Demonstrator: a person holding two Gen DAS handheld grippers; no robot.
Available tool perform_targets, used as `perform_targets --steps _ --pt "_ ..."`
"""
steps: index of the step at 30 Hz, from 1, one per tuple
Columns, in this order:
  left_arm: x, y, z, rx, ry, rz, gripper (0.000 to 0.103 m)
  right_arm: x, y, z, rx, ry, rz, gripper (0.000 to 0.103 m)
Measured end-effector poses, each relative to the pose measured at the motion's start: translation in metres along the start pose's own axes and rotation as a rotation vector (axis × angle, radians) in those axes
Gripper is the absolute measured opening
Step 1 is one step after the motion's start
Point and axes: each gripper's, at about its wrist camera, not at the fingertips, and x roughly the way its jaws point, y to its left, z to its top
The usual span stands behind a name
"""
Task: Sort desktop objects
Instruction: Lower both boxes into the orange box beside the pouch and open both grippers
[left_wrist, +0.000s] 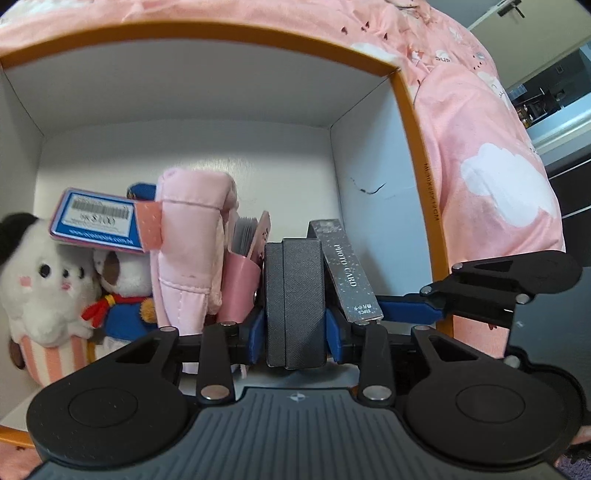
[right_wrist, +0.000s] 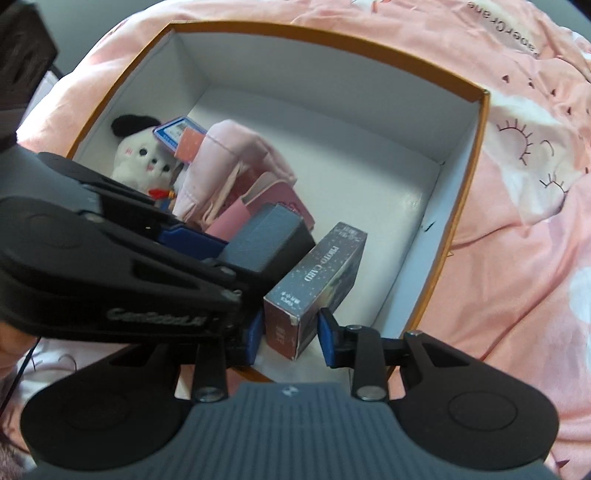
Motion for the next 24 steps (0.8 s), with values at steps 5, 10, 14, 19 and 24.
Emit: perform_targets --steps 5,10,14,19,24 --pt "-0.001 0.0 0.001 0.011 0.017 -0.007 0.041 -0.002 0.003 0.003 -0.061 0.033 0.005 0.042" --pt "-0.032 -0.001 -0.004 0.056 -0.04 -0.022 0.046 -0.016 0.005 0.005 -0.244 0.015 -0.003 0.041" --pt "-0.065 0.009 -0.006 0.07 -0.143 0.048 0.048 -0.027 0.008 0.012 -0.425 0.009 -0.05 0.039" --pt "-0.073 0.03 -0.004 0.017 -0.163 0.127 0.051 -0.021 0.02 0.027 -0.661 0.087 -0.11 0.031" --pt "-0.07 0.04 -0.012 0.014 -0.153 0.118 0.051 -0.026 0.013 0.049 -0.63 0.149 -0.07 0.031"
